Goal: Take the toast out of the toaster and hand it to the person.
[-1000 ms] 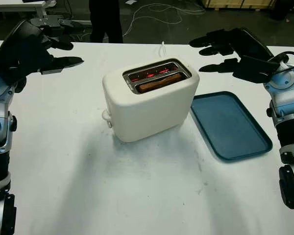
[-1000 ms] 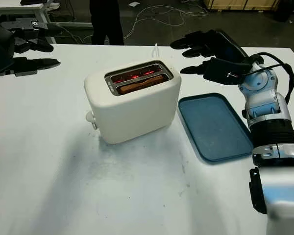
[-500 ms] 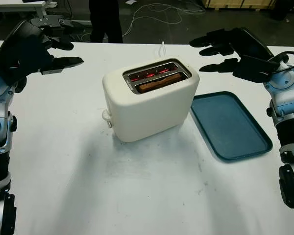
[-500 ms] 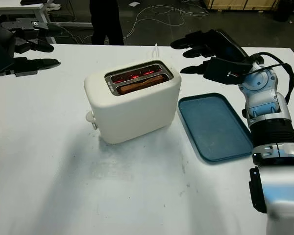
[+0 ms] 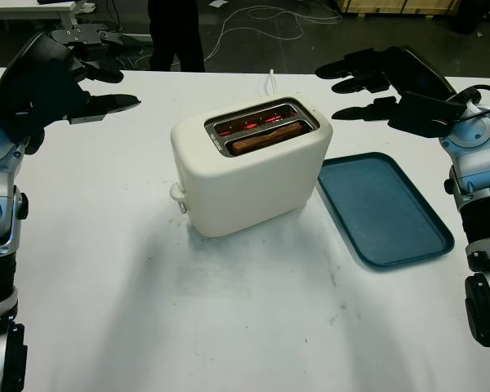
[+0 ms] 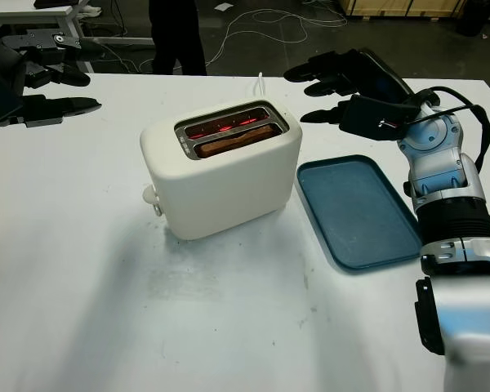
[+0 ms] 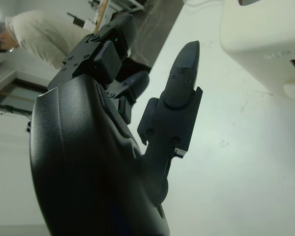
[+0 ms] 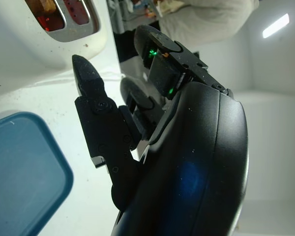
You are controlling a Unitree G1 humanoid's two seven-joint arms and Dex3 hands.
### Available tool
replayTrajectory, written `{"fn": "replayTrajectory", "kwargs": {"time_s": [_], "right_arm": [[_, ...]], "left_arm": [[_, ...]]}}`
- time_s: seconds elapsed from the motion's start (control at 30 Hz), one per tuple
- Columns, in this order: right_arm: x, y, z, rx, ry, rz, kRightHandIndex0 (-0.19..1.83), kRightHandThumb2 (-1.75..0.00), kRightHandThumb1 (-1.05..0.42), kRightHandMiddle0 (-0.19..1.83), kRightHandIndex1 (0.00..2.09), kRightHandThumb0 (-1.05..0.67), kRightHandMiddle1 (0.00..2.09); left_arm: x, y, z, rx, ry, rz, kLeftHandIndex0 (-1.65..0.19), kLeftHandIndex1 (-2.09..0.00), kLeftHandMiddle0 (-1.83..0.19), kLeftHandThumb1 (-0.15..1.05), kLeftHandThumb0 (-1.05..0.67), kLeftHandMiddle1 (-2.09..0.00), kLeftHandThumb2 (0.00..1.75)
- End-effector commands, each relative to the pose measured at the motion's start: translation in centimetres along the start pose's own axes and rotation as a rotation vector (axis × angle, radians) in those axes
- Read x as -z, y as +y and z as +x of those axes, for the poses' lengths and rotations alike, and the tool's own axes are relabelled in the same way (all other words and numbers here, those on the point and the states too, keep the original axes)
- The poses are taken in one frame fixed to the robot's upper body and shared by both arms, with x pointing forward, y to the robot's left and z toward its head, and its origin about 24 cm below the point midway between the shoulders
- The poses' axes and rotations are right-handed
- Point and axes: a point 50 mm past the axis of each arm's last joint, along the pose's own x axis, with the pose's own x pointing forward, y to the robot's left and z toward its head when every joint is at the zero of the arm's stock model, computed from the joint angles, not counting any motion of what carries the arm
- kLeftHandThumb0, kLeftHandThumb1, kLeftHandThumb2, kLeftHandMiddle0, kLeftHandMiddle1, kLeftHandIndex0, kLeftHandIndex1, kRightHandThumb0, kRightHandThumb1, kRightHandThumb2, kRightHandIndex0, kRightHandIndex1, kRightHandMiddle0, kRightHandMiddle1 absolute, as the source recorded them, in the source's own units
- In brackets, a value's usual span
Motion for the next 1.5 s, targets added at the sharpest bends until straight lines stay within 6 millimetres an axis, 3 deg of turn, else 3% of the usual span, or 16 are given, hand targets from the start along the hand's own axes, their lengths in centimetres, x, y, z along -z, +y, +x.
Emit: {"fn": "replayTrajectory", "kwargs": {"time_s": [0.0,1.47], "right_arm": [[-0.26,-0.28,0.10,0.003,-0.017,-0.014,0.83,0.00,-0.78,0.77,0.01,-0.24,0.00],[-0.21,-0.19,0.10,0.000,-0.028,-0.024,0.86,0.00,-0.78,0.77,0.01,-0.23,0.00]], "left_arm": [[-0.06,0.10,-0.11,0.002,0.000,-0.013,-0.46,-0.34,-0.21,0.85,-0.27,-0.93,0.01],[-0.16,-0.14,-0.07,-0.001,0.002,-0.031,-0.44,-0.36,-0.21,0.85,-0.29,-0.92,0.00]]}}
